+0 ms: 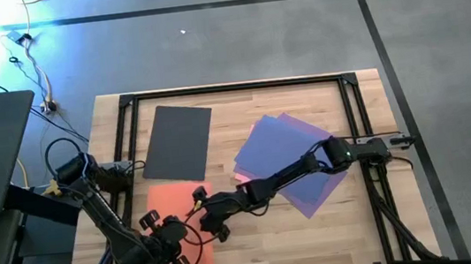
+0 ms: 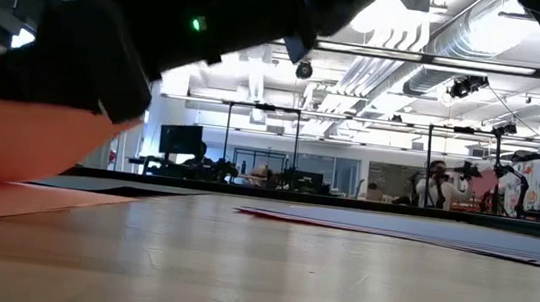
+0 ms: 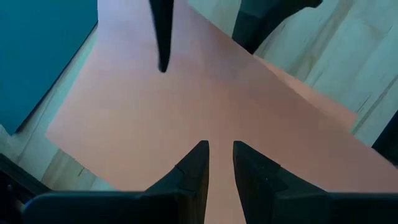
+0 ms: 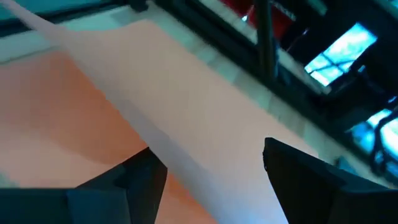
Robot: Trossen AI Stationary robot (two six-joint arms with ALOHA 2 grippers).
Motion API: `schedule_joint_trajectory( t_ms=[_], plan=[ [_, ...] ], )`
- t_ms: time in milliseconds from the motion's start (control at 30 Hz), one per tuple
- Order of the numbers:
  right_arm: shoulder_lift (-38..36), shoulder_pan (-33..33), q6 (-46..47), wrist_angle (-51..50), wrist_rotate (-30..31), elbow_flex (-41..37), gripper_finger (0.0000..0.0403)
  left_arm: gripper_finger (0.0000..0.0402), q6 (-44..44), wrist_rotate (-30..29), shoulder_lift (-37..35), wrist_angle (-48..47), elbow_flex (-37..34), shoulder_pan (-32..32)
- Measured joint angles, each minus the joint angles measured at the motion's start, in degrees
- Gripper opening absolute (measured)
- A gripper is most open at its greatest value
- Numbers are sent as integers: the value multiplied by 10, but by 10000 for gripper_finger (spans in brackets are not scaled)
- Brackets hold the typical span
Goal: Organize paper
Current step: Stack the right orange paper on top of the left orange paper
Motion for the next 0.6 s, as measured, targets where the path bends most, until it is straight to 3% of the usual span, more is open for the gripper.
schedule_joint_trajectory(
  t_ms=[600],
  plan=[
    [1, -22, -97, -131, 9, 5, 245, 52, 5, 2, 3, 1, 0, 0]
  ],
)
